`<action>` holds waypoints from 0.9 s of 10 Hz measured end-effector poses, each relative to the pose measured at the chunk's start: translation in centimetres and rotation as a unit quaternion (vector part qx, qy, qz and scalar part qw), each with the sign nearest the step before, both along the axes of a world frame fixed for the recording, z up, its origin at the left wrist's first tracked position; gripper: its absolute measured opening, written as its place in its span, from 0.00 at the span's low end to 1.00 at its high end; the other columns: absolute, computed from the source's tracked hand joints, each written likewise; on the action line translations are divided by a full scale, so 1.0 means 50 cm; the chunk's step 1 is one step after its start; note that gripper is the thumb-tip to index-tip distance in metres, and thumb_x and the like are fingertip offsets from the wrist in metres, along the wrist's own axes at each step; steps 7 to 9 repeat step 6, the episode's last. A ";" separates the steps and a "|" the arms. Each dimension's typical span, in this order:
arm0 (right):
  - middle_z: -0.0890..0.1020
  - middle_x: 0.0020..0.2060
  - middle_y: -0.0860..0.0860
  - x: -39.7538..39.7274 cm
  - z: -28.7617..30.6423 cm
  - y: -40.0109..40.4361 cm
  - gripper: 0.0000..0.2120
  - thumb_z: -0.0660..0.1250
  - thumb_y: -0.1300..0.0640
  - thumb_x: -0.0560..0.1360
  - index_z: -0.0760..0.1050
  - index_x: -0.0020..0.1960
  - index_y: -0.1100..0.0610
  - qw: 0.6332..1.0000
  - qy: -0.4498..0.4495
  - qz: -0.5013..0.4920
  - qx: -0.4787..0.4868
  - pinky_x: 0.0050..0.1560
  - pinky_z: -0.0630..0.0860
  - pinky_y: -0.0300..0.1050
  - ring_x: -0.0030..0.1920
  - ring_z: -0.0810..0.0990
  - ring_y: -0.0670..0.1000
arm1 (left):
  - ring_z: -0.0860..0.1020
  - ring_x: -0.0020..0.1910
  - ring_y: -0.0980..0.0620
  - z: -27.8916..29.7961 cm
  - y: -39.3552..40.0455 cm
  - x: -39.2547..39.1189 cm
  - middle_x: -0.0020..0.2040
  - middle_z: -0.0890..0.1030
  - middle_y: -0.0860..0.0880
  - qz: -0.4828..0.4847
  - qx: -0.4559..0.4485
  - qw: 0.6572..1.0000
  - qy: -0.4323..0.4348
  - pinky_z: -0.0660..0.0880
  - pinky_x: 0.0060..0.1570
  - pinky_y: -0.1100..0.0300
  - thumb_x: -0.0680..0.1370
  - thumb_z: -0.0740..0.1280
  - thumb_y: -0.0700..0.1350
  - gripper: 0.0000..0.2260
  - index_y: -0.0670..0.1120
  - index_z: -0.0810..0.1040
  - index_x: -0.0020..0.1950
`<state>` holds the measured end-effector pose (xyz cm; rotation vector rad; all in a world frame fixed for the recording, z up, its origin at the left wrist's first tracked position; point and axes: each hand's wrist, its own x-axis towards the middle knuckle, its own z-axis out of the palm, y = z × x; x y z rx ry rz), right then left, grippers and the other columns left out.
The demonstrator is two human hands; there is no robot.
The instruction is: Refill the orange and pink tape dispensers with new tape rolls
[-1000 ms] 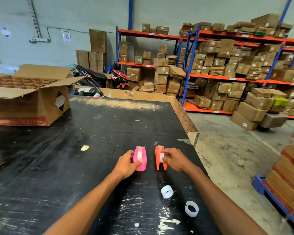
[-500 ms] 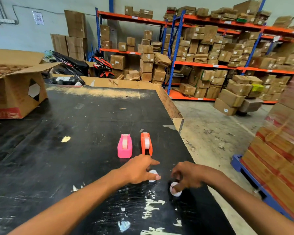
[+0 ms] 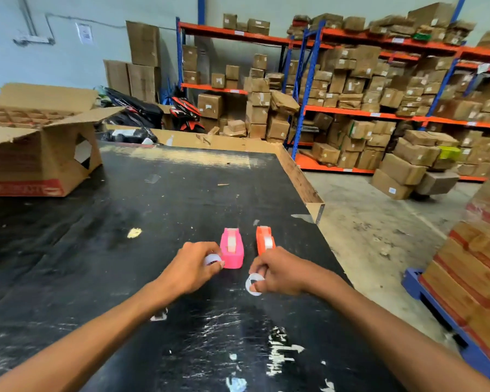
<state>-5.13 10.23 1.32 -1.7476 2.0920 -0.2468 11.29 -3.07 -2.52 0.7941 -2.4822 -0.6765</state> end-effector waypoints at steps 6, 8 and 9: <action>0.81 0.55 0.62 0.100 -0.060 -0.257 0.16 0.64 0.51 0.75 0.76 0.56 0.60 0.975 0.218 0.051 -0.005 0.50 0.68 0.50 0.56 0.77 0.64 | 0.72 0.64 0.44 -0.092 -0.137 0.049 0.61 0.72 0.45 0.051 0.069 0.994 -0.061 0.68 0.61 0.56 0.74 0.68 0.47 0.29 0.48 0.63 0.74; 0.81 0.55 0.62 0.100 -0.060 -0.257 0.16 0.64 0.51 0.75 0.76 0.56 0.60 0.975 0.218 0.051 -0.005 0.50 0.68 0.50 0.56 0.77 0.64 | 0.72 0.64 0.44 -0.092 -0.137 0.049 0.61 0.72 0.45 0.051 0.069 0.994 -0.061 0.68 0.61 0.56 0.74 0.68 0.47 0.29 0.48 0.63 0.74; 0.81 0.55 0.62 0.100 -0.060 -0.257 0.16 0.64 0.51 0.75 0.76 0.56 0.60 0.975 0.218 0.051 -0.005 0.50 0.68 0.50 0.56 0.77 0.64 | 0.72 0.64 0.44 -0.092 -0.137 0.049 0.61 0.72 0.45 0.051 0.069 0.994 -0.061 0.68 0.61 0.56 0.74 0.68 0.47 0.29 0.48 0.63 0.74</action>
